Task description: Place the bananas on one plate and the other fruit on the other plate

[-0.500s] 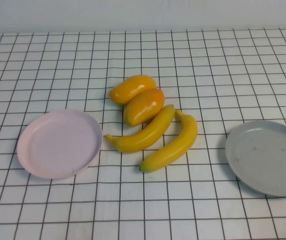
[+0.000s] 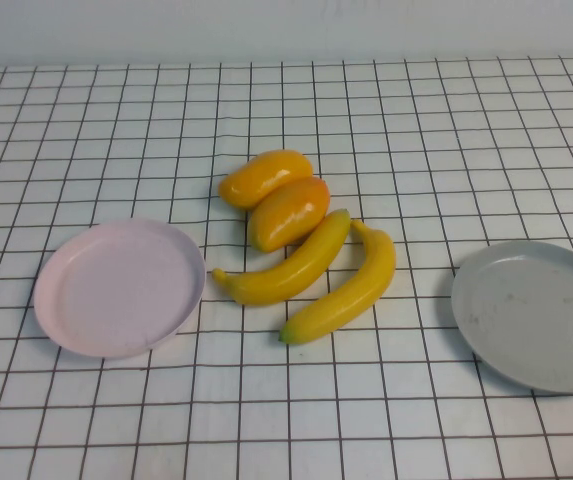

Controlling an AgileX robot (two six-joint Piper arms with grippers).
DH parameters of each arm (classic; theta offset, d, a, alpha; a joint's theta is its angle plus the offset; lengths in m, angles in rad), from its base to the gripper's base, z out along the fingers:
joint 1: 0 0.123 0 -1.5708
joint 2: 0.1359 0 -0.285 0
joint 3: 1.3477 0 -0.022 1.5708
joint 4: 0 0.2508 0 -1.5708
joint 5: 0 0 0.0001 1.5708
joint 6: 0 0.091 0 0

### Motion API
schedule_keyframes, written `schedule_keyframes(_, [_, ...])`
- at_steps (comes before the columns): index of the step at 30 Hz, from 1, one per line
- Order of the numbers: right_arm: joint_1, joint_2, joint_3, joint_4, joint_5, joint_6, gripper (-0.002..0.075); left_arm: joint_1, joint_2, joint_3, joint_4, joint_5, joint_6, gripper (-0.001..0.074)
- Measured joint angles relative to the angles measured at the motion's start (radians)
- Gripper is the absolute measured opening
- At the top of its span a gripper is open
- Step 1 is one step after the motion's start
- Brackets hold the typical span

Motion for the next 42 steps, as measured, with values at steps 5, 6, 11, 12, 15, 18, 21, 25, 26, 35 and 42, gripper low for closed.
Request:
schedule_keyframes(5, [0.0,0.0,0.0,0.0,0.0,0.0,-0.0016,0.0,0.0,0.0,0.0,0.0,0.0,-0.0004])
schedule_keyframes(6, [0.0,0.0,0.0,0.0,0.0,0.0,-0.0016,0.0,0.0,0.0,0.0,0.0,0.0,-0.0004])
schedule_keyframes(11, [0.0,0.0,0.0,0.0,0.0,0.0,-0.0016,0.0,0.0,0.0,0.0,0.0,0.0,-0.0004])
schedule_keyframes(12, [0.0,0.0,0.0,0.0,0.0,0.0,-0.0016,0.0,0.0,0.0,0.0,0.0,0.0,-0.0004])
schedule_keyframes(15, [0.0,0.0,0.0,0.0,0.0,0.0,-0.0016,0.0,0.0,0.0,0.0,0.0,0.0,-0.0004])
schedule_keyframes(18, [0.0,0.0,0.0,0.0,0.0,0.0,-0.0016,0.0,0.0,0.0,-0.015,-0.003,0.0,-0.0004])
schedule_keyframes(21, [0.0,0.0,0.0,0.0,0.0,0.0,-0.0016,0.0,0.0,0.0,-0.073,-0.034,0.0,-0.0004])
schedule_keyframes(25, [0.0,0.0,0.0,0.0,0.0,0.0,-0.0016,0.0,0.0,0.0,-0.333,-0.116,-0.034,-0.0004])
schedule_keyframes(26, [0.0,0.0,0.0,0.0,0.0,0.0,-0.0016,0.0,0.0,0.0,-0.437,-0.14,-0.063,-0.0004])
schedule_keyframes(35, [0.0,0.0,0.0,0.0,0.0,0.0,-0.0016,0.0,0.0,0.0,-0.823,-0.321,-0.068,-0.0004])
schedule_keyframes(42, [0.0,0.0,0.0,0.0,0.0,0.0,-0.0016,0.0,0.0,-0.003,-0.839,-0.274,-0.019,-0.0004])
